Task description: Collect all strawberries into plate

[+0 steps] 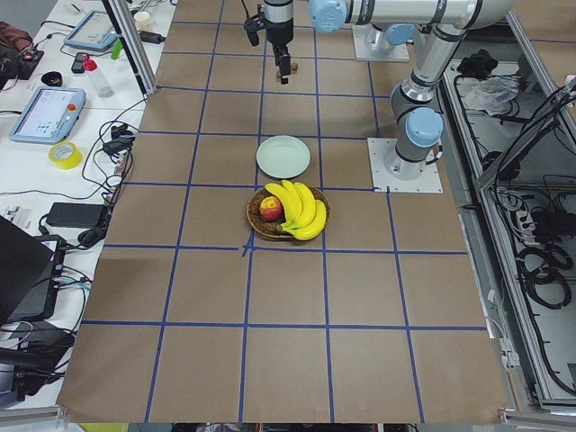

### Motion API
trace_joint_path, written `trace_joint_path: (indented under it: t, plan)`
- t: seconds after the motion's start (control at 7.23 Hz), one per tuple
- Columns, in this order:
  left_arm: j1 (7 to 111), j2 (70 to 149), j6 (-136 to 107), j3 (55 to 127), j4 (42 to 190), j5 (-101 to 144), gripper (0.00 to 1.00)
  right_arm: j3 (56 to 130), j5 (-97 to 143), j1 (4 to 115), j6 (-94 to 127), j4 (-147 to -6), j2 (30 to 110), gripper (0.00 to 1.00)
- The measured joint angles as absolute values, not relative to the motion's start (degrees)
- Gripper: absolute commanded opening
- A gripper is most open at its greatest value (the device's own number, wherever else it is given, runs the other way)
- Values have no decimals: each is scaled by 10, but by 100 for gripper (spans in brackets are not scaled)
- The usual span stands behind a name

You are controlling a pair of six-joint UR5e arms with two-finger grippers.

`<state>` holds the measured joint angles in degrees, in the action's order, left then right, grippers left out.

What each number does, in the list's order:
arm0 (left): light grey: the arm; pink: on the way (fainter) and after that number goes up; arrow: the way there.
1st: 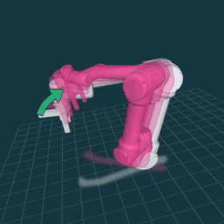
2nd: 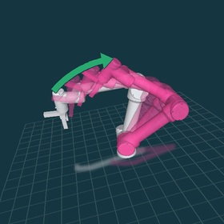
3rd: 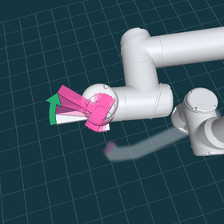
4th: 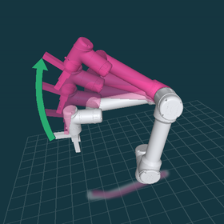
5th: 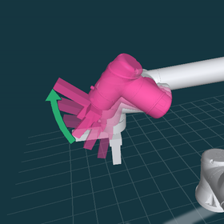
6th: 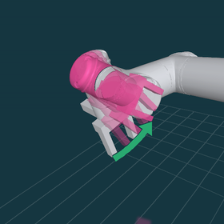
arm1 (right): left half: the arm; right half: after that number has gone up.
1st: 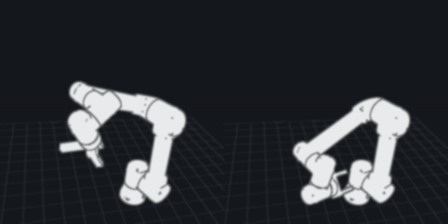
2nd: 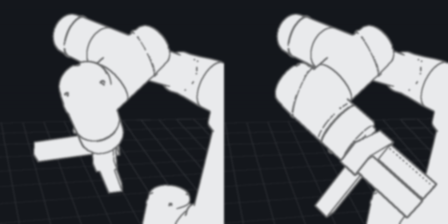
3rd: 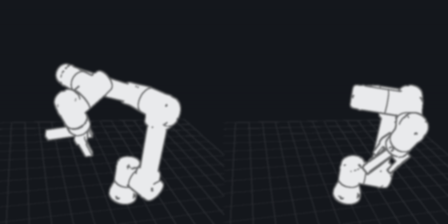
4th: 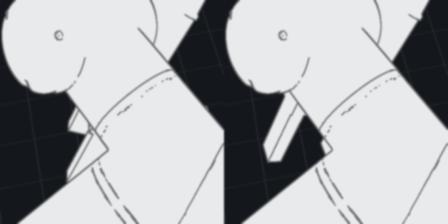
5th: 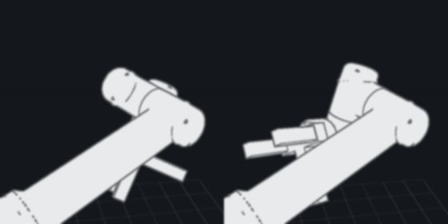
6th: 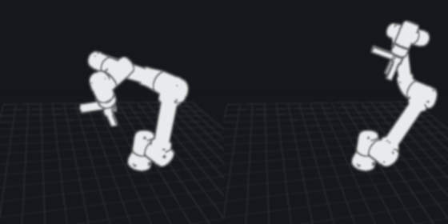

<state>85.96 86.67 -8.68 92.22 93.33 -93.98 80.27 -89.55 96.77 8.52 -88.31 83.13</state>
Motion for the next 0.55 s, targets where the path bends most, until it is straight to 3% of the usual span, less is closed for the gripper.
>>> trace_joint_path:
  t: [0.55]
  plan:
    - [861, 866, -90, 928, 932, -936, 100, 804, -895, 968, 85, -883, 831, 100]
